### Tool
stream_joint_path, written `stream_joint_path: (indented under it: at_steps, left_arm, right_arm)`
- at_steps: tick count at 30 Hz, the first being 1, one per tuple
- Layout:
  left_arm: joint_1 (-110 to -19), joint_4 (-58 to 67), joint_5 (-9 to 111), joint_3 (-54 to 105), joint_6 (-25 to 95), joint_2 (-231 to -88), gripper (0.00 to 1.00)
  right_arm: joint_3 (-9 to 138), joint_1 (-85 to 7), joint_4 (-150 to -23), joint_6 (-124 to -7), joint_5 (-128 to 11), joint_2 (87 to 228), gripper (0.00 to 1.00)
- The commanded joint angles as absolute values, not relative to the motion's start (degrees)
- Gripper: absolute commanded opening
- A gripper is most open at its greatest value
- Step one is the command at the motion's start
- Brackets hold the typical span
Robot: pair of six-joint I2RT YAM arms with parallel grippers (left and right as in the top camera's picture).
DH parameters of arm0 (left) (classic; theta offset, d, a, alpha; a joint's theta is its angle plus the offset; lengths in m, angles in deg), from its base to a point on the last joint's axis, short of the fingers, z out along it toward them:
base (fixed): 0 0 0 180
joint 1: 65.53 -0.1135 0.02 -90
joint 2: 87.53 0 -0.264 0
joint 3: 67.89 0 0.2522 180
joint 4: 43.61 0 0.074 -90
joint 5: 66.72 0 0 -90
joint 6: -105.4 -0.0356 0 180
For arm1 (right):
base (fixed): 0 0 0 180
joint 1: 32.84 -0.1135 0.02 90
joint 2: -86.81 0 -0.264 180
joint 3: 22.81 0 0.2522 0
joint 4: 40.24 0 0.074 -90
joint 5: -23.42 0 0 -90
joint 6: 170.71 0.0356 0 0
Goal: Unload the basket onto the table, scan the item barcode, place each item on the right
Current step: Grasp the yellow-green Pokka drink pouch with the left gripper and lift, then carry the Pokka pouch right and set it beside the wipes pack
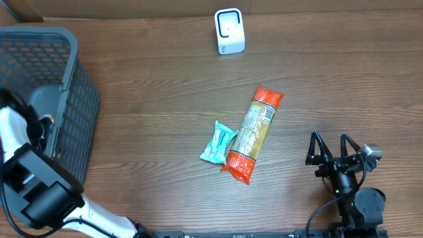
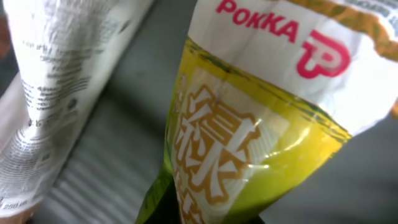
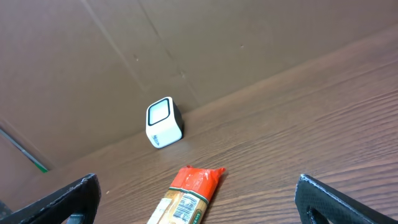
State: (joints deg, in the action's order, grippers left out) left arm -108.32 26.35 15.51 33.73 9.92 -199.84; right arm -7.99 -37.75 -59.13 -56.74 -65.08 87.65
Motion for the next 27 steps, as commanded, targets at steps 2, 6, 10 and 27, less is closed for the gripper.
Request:
stream_joint_path:
  at_steps: [2, 6, 10, 27]
  left_arm:
    - [-105.0, 33.7, 19.1, 49.9, 14.3, -198.9, 0.04]
    - [-102.4, 41.2, 21.2, 63.1, 18.4, -197.6, 0.04]
    - [-99.1, 46.4, 27.6, 75.5, 22.1, -194.1, 0.04]
    - [-66.7, 59.9, 35.3, 80.3, 18.8, -176.8, 0.04]
  right_arm:
    - [-8.6, -38.0, -58.7, -56.8, -65.0, 87.0, 1.0]
    - [-8.6, -38.0, -58.7, -56.8, -65.0, 87.0, 1.0]
    - [-8.6, -38.0, -58.7, -56.8, -65.0, 87.0, 1.0]
    - [-8.6, -38.0, -58.7, -56.8, -65.0, 87.0, 1.0]
